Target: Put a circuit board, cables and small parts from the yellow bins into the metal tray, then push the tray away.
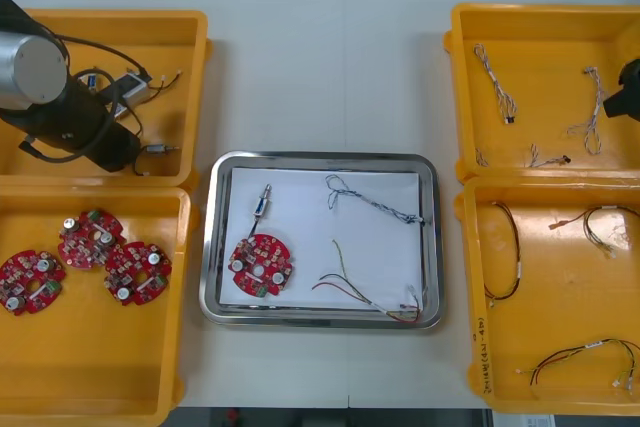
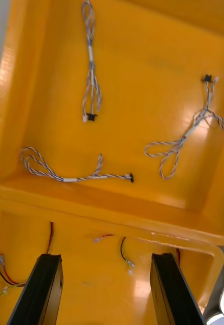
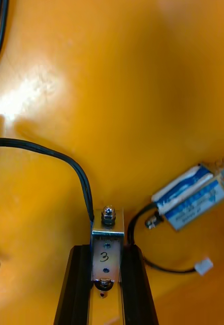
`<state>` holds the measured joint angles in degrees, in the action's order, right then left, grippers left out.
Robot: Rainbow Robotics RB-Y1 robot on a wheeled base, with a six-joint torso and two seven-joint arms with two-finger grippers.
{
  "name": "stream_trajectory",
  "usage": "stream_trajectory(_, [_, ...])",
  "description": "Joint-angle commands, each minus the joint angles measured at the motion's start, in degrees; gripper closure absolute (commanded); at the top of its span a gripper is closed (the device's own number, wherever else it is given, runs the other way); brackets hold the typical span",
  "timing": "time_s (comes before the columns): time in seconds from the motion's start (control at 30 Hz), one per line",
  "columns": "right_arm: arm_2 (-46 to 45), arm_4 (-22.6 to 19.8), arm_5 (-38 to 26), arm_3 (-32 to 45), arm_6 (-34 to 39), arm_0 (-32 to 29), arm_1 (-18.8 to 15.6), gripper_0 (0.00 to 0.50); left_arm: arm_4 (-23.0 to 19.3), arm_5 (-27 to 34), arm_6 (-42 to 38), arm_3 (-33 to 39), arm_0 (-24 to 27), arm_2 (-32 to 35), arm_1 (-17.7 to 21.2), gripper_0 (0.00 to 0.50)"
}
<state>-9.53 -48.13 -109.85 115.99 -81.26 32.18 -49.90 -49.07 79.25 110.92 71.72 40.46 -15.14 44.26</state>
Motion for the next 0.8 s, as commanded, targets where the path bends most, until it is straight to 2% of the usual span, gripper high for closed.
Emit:
stream_trajectory(0.03, [-6.6,-0.5,-0.2,0.9,0.6,-6.2,-2.4,0.000,0.7,3.3,1.3,2.6,-0.5,4.2,-0.2,0.500])
stream_trajectory(0.6, [-13.6,-3.2,-0.2,1.4,2.4,-14.5,-1.3,0.000,2.3,12.7,-0.3,9.2,0.1,10.4,0.3,0.500])
stream_trajectory(0.8, [-14.2,-1.4,-0.2,3.1,3.6,-14.7,2.5,0.000,3.4,17.2,-1.9,11.5,1.0,12.7,0.3,0.500])
